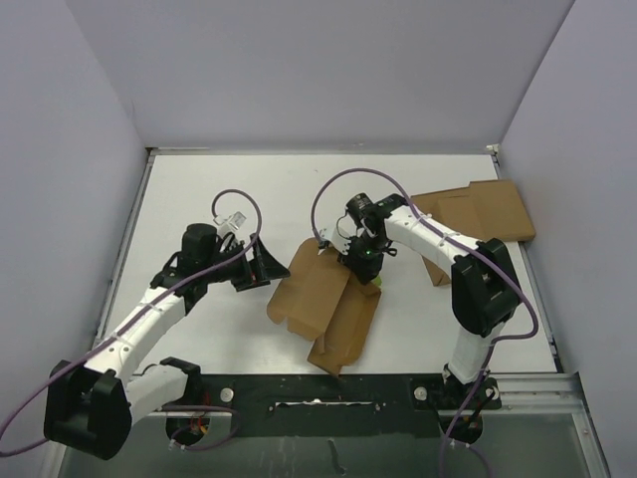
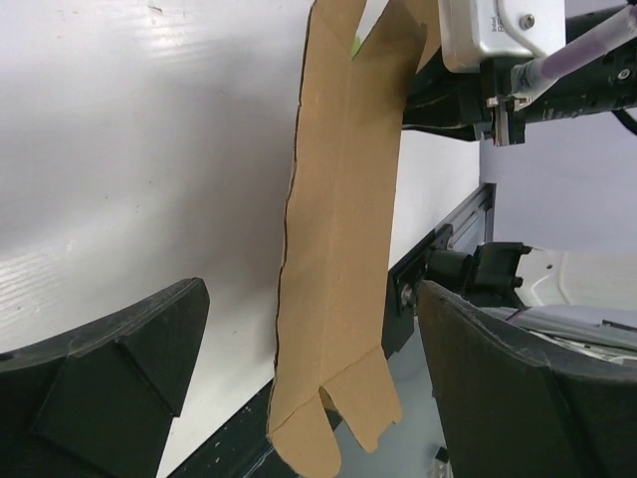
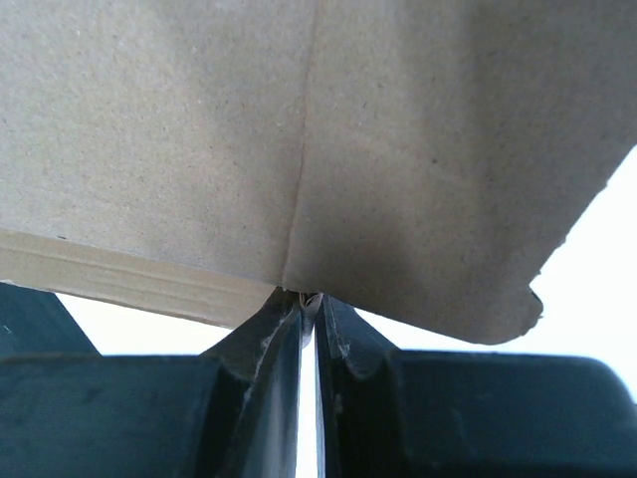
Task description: Fold the paper box
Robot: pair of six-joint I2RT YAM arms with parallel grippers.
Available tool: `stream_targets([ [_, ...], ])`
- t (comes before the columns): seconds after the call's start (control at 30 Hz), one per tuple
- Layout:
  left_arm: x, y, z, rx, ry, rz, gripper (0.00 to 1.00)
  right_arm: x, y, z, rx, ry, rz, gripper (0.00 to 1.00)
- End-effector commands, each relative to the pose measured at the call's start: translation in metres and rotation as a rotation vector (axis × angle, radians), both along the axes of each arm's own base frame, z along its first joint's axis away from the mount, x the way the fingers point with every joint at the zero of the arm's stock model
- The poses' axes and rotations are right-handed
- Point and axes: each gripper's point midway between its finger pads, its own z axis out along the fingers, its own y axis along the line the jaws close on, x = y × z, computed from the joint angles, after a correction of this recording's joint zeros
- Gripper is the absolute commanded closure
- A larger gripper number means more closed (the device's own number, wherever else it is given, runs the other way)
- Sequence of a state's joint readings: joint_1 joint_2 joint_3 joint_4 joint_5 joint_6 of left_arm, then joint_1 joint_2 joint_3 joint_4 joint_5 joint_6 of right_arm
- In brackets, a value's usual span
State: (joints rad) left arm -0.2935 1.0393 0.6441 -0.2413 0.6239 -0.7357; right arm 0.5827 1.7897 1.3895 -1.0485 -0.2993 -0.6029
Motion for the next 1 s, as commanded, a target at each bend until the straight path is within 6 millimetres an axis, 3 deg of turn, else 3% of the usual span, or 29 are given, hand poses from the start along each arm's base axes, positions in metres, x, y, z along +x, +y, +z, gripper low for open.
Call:
stream_targets([
  [0.0, 0.017, -0.014, 0.010, 0.005, -0.104, -0.031, 0.16, 0.007, 0.004, 0.003, 0.005, -0.018, 0.006, 0.97],
  [0.1, 0.018, -0.014, -0.007, 0.034, -0.062, -0.045, 0.22, 0.009, 0.003, 0.004, 0.002, -0.028, 0.005, 0.96],
  [0.23, 0.023, -0.022, -0.011, 0.029, -0.050, -0.095, 0.34, 0.012, 0.002, 0.003, -0.005, -0.040, 0.001, 0.96],
  [0.43, 0.034, -0.034, -0.008, 0.027, -0.042, -0.199, 0.37, 0.017, 0.001, 0.004, 0.002, -0.042, -0.011, 0.96],
  [0.6, 0.034, -0.047, 0.000, -0.074, -0.060, -0.292, 0.45, 0.020, -0.002, 0.007, 0.007, -0.054, -0.026, 0.96],
  [0.83, 0.031, -0.051, -0.014, -0.106, -0.028, -0.345, 0.46, 0.025, -0.007, 0.012, 0.006, -0.084, -0.043, 0.95],
  [0.9, 0.031, -0.052, -0.012, -0.115, -0.033, -0.358, 0.52, 0.027, -0.008, 0.012, 0.003, -0.089, -0.049, 0.95],
  [0.97, 0.032, -0.053, -0.013, -0.122, -0.036, -0.361, 0.65, 0.028, -0.008, 0.010, 0.000, -0.088, -0.053, 0.95],
])
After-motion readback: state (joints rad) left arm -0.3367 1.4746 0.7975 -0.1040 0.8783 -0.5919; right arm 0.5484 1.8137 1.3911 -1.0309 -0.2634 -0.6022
